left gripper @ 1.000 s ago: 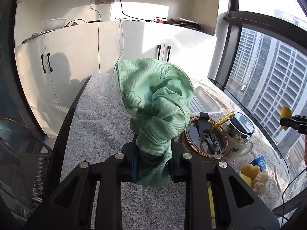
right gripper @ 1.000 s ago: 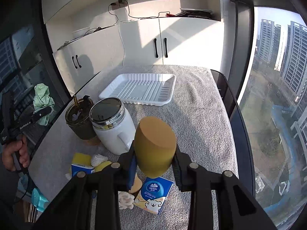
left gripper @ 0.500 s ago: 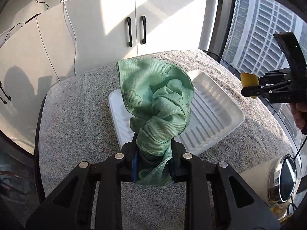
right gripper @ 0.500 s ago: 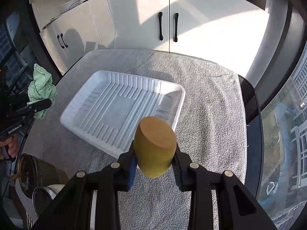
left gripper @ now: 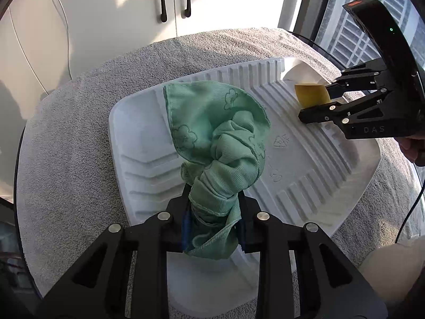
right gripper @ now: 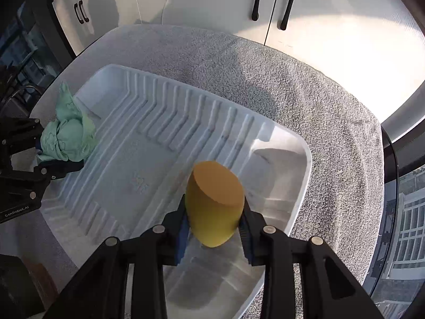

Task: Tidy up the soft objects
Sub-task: 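Open both tools to drop the cloth and sponge into the tray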

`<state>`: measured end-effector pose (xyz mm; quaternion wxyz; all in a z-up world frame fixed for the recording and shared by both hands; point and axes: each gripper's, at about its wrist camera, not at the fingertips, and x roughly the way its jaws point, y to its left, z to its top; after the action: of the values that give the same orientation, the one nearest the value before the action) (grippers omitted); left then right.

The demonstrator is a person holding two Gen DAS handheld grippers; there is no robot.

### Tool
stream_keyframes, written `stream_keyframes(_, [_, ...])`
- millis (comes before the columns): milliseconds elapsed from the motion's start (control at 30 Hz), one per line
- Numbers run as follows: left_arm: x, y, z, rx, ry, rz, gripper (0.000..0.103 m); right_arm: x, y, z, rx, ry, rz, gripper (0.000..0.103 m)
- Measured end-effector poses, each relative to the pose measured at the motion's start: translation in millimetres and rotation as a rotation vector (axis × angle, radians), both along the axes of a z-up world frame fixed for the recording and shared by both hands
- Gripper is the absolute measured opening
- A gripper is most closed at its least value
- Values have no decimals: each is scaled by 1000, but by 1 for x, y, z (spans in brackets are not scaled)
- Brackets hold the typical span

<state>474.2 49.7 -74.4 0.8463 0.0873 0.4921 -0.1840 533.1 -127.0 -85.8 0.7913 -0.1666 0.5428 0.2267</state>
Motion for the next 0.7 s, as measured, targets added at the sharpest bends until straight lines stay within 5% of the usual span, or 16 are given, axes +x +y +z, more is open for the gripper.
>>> stream_keyframes(100, [1,0,0,-1,-1,8,34,3,0,1,-3,-9,-22,39])
stream_keyframes(233, [-1,7,8,-34,-13,41,46,0,-3,7,0,-33,-31,61])
stream_keyframes(400, [-7,14,33,-84,-66,66,59,-10,-11,27,16,-85,-43,63])
stream_keyframes(433, [-10,19,42,-92,-84,84,66,-14,-14,33,23,-99,-46,63])
stream_keyframes(567, [-39,51,79,-195,-175,165,67,-34,-38,75,97,-149,-79,64])
stream_keyframes(700, [-92,94,106,-339,-231,286,79,-72,-82,131,241,-224,-160,78])
